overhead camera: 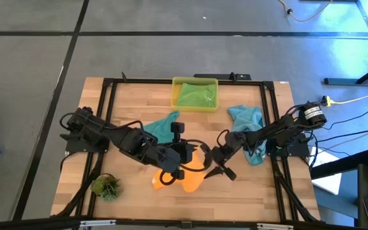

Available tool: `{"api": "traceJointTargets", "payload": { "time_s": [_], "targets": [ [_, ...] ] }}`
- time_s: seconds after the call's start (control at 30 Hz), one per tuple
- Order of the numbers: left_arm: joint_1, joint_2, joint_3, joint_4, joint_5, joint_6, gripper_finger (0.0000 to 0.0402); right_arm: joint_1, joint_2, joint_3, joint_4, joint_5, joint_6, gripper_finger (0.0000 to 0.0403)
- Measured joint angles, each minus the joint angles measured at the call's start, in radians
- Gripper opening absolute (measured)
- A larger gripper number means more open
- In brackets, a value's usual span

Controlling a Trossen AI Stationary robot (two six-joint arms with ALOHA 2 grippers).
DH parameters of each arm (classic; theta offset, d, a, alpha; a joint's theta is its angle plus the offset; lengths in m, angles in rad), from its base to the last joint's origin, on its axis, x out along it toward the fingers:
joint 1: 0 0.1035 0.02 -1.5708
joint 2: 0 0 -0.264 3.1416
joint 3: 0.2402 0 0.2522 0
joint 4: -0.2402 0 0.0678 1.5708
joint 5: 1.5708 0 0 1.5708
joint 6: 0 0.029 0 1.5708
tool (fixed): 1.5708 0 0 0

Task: Fold microfiber towels
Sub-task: Fold the orange microfiber cloth

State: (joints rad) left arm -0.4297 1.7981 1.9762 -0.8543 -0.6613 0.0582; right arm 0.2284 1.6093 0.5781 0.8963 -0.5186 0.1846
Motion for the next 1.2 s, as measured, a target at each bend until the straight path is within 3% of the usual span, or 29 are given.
{"api": "traceJointTargets", "payload": {
  "time_s": [0.17, 0.23, 0.4, 0.5, 0.7, 0.9, 1.07, 1.2],
  "targets": [
    [0.000, 0.000, 0.000, 0.000, -0.036, 0.000, 0.0000, 0.003, 0.000, 0.000, -0.071, -0.011, 0.016, 0.0081],
    [0.000, 0.000, 0.000, -0.001, -0.036, 0.000, 0.0000, 0.003, 0.000, 0.000, -0.078, -0.061, 0.021, 0.0065],
    [0.000, 0.000, 0.000, -0.048, -0.036, -0.010, 0.0000, 0.004, 0.000, 0.000, -0.082, -0.203, 0.043, 0.0054],
    [0.000, 0.000, 0.000, -0.095, -0.036, -0.051, 0.0000, 0.003, 0.000, 0.000, -0.085, -0.209, 0.047, 0.0060],
    [0.000, 0.000, 0.000, -0.144, -0.051, -0.110, 0.0000, -0.014, 0.000, 0.000, -0.098, -0.097, 0.042, 0.0057],
    [-0.006, -0.002, 0.000, -0.165, -0.196, -0.171, 0.0000, -0.053, -0.049, 0.000, -0.222, 0.067, 0.014, 0.0008],
    [-0.003, -0.017, 0.000, -0.165, -0.371, -0.216, 0.0000, -0.095, -0.208, 0.000, -0.422, 0.157, -0.011, 0.0005],
    [0.012, -0.048, 0.000, -0.159, -0.521, -0.262, 0.0000, -0.155, -0.417, 0.000, -0.596, 0.174, -0.032, 0.0004]
  ]
}}
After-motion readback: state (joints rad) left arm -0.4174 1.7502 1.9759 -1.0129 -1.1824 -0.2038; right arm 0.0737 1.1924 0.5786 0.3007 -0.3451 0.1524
